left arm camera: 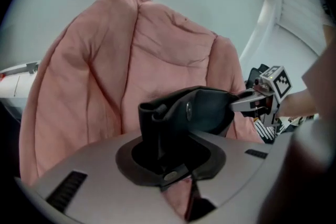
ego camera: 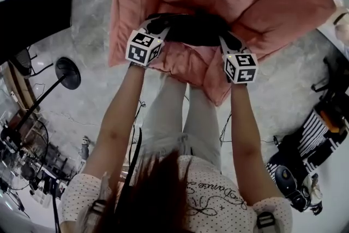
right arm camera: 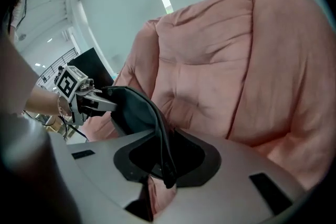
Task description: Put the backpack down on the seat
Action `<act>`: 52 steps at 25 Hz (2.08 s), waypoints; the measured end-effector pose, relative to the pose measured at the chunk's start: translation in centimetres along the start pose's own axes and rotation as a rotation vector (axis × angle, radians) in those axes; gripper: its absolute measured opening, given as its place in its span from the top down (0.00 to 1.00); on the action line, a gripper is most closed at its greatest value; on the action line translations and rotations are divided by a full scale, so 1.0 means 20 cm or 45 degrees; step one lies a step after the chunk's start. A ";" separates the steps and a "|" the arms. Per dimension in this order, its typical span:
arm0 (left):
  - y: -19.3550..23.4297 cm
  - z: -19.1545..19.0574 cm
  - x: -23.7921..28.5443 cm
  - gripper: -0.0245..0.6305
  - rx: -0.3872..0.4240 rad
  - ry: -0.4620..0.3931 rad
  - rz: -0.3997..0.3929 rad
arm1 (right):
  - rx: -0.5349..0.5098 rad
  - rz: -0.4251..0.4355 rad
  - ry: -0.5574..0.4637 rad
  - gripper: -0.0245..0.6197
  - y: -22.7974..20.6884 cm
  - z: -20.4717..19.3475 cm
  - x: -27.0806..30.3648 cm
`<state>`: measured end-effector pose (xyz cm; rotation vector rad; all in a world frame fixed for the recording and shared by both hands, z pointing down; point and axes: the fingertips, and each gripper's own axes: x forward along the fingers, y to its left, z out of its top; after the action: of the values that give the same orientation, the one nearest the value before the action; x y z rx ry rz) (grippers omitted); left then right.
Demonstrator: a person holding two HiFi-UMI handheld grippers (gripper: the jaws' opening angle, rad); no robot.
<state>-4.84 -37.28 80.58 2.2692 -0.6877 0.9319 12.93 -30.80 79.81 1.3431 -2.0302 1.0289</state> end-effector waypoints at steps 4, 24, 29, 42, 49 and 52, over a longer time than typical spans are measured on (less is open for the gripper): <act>0.08 -0.13 0.11 0.81 -0.057 0.097 0.045 | 0.004 0.011 0.043 0.84 0.00 -0.11 0.11; 0.08 -0.14 -0.12 0.53 -0.062 0.032 0.065 | 0.081 0.089 0.125 0.58 0.06 -0.12 0.09; 0.06 -0.11 -0.22 0.52 -0.052 0.019 0.094 | 0.100 0.115 0.085 0.54 0.11 -0.05 0.01; -0.11 0.23 -0.65 0.52 -0.002 -0.174 0.138 | 0.080 0.076 -0.188 0.60 0.28 0.43 -0.43; -0.30 0.55 -0.95 0.89 0.056 -0.423 0.165 | -0.008 0.019 -0.366 0.91 0.33 0.68 -0.78; -0.36 0.67 -1.06 0.95 0.052 -0.522 0.196 | -0.075 0.007 -0.422 0.94 0.37 0.77 -0.89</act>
<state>-7.46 -36.38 54.75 2.4985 -1.0383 0.5507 13.18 -31.74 55.06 1.5611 -2.2811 0.7817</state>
